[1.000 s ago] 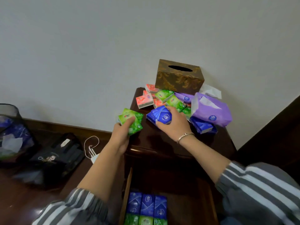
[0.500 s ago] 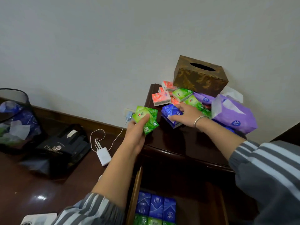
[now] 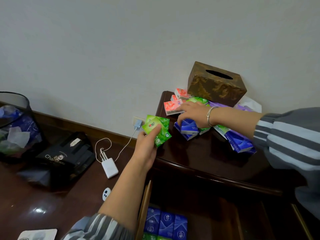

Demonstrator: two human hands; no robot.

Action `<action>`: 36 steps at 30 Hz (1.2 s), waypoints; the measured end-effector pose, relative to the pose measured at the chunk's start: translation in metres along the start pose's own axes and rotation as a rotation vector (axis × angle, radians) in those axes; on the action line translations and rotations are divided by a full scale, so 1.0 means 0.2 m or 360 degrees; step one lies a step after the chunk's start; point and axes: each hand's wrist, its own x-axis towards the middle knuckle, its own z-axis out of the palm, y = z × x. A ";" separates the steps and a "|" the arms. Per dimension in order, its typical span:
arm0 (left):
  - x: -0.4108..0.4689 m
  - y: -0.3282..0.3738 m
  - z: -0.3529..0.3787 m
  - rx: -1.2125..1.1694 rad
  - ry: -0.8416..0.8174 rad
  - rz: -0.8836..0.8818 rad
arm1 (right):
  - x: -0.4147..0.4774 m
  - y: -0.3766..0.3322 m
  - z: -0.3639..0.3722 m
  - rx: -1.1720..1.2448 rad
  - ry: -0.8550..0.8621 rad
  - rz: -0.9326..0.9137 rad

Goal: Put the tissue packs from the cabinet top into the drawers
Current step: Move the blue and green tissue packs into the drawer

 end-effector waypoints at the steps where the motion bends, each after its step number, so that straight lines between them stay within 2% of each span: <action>1: 0.00 0.00 0.00 0.0005 -0.0004 0.0001 | 0.00 0.00 0.02 -0.0015 0.0007 -0.0008; 3: 0.00 0.00 -0.01 0.0014 -0.0005 0.0005 | -0.01 0.00 0.05 0.0022 0.0059 0.0009; 5: 0.01 -0.01 -0.01 0.0018 -0.0008 0.0013 | -0.04 -0.01 0.07 0.0228 0.0214 0.0091; 8: 0.01 -0.01 -0.02 0.0022 -0.0012 0.0008 | -0.08 -0.04 0.11 0.0701 0.0506 0.0475; 11: 0.02 -0.02 -0.02 0.0046 -0.0002 0.0011 | -0.08 -0.12 0.14 0.0814 0.0409 0.0830; 16: 0.01 -0.02 0.00 0.0099 0.0023 0.0022 | -0.06 -0.19 0.17 0.1070 0.0474 0.0694; 20: 0.00 -0.01 0.00 0.0069 0.0034 0.0036 | -0.07 -0.16 0.15 0.1398 0.0412 0.0831; 24: 0.00 -0.01 0.01 0.0074 0.0026 0.0068 | -0.04 -0.13 0.13 0.1333 0.0105 0.0946; 29: -0.02 0.00 0.03 0.0129 0.0031 0.0099 | -0.01 -0.19 0.09 0.1265 -0.0079 0.0939; 32: -0.05 0.00 0.04 0.0154 0.0057 0.0122 | -0.02 -0.24 0.10 0.1116 -0.0092 0.1016; 36: -0.12 0.01 0.05 0.0153 0.0096 0.0157 | -0.09 -0.31 0.13 0.1010 0.0061 0.1026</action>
